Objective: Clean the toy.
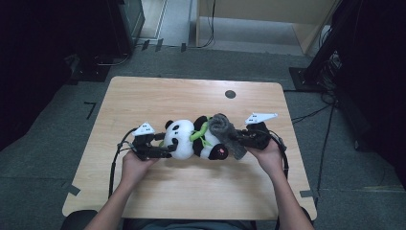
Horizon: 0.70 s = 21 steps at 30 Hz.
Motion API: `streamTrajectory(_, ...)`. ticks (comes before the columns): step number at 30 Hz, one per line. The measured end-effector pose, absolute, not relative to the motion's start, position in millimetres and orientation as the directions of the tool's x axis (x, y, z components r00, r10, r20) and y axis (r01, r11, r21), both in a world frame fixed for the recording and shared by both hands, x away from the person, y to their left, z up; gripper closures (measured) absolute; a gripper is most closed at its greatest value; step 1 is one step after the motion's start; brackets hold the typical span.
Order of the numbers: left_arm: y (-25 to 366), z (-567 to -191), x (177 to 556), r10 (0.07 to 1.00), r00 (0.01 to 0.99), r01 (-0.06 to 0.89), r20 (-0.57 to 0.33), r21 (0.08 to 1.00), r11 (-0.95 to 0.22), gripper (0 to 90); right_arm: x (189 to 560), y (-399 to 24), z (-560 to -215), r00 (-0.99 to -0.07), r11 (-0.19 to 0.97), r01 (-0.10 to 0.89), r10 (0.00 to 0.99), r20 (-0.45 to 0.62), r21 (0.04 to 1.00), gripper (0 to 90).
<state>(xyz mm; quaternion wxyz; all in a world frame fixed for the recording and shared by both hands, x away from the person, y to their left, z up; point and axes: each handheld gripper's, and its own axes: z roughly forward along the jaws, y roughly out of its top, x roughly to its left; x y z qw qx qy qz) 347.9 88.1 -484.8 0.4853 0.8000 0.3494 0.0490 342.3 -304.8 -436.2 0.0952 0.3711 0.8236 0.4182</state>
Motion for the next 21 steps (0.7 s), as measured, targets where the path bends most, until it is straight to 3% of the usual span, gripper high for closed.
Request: streamTrajectory(21,88.1,-484.8,348.2,0.607,0.750,0.512,-0.263,0.811,-0.281,22.8,354.8,-327.4,-460.6,-0.619,0.344,0.643,0.759,0.201,0.684,75.1)
